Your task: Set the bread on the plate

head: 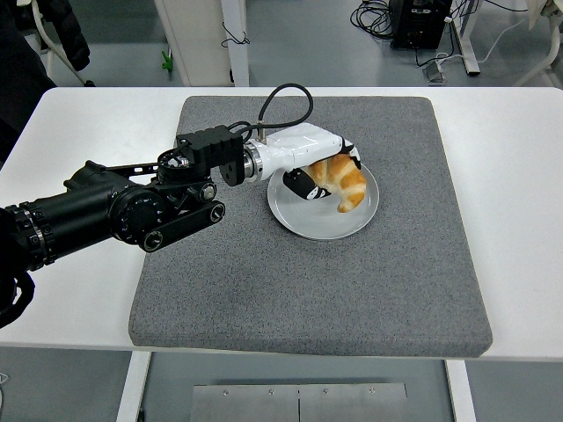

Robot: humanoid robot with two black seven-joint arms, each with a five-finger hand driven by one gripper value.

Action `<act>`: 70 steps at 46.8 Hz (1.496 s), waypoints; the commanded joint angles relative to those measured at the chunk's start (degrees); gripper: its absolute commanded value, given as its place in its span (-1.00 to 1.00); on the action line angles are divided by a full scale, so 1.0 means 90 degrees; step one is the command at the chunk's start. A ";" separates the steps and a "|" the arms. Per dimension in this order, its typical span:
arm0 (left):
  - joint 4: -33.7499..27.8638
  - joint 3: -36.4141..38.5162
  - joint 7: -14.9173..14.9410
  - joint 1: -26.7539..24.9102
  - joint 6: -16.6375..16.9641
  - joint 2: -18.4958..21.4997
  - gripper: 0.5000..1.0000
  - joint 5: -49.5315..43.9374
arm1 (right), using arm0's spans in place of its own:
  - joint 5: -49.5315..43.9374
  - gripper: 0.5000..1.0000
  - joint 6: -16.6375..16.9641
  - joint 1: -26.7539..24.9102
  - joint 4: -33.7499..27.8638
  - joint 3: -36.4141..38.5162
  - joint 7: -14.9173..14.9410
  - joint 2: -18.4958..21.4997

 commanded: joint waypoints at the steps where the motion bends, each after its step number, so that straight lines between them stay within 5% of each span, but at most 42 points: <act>1: 0.0295 0.0070 -0.0002 0.0064 0.0046 -0.0137 -0.96 -0.0037 | 0.0000 1.00 -0.0005 -0.0001 0.0000 0.0000 0.0000 0.0000; 58: 0.0540 0.0119 -0.0031 0.0367 0.0378 -0.0245 -0.92 -0.0047 | 0.0000 1.00 -0.0005 -0.0001 0.0000 0.0000 0.0000 0.0000; 70: 0.0540 0.0197 -0.0031 0.0377 0.0486 -0.0255 -0.64 -0.0047 | 0.0000 1.00 -0.0005 -0.0001 0.0000 0.0000 0.0000 0.0000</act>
